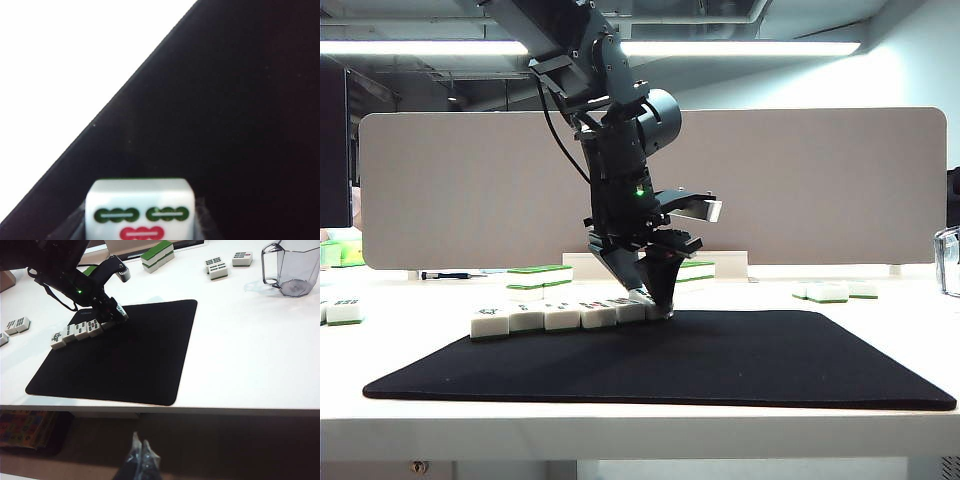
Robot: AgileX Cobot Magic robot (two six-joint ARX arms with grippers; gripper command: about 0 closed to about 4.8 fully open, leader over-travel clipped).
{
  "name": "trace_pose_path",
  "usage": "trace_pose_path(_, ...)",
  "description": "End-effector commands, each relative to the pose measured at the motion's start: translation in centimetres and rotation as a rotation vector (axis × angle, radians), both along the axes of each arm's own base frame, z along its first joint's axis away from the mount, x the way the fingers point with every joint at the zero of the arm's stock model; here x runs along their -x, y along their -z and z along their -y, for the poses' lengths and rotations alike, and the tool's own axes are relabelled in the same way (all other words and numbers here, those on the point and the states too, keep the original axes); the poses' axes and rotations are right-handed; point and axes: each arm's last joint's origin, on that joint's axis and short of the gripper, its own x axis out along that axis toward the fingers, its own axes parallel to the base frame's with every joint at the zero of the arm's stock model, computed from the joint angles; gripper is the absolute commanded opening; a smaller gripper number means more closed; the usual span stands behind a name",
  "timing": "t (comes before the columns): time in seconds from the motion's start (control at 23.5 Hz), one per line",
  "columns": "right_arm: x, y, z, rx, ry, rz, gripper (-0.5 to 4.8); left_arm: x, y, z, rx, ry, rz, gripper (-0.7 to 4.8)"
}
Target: Align six mahjong tiles in a row on the table.
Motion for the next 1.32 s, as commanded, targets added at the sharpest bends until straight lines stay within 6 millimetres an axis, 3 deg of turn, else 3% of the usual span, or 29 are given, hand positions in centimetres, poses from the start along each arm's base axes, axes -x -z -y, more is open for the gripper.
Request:
trace_pose_path(0.04, 0.2, 0.0, 0.0, 0.002, -0.001, 0.023, -0.01, 0.0, -0.3, -0.1, 0.004, 0.009, 0.004, 2.48)
trace_pose_path(0.26, 0.2, 0.0, 0.0, 0.002, 0.0, 0.023, -0.01, -0.1, -0.2, -0.2, -0.002, 0.017, 0.007, 2.6)
trace_pose_path(0.34, 0.2, 0.0, 0.0, 0.002, -0.001, 0.023, -0.01, -0.1, -0.2, -0.2, -0.002, 0.017, 0.007, 3.19)
trace_pose_path(0.43, 0.2, 0.0, 0.0, 0.002, -0.001, 0.023, -0.01, -0.2, -0.2, -0.2, 0.0, 0.018, 0.01, 3.45)
trace_pose_path(0.72, 0.2, 0.0, 0.0, 0.002, -0.001, 0.023, -0.01, -0.3, -0.2, -0.1, 0.006, 0.015, 0.016, 3.45)
trace_pose_path(1.06, 0.2, 0.0, 0.0, 0.002, 0.0, 0.024, -0.01, -0.4, -4.3, 0.9, 0.13, -0.064, 0.056, 3.44)
trace_pose_path(1.32, 0.2, 0.0, 0.0, 0.002, 0.0, 0.024, -0.01, -1.2, -2.9, 1.1, 0.081, -0.092, 0.107, 3.4)
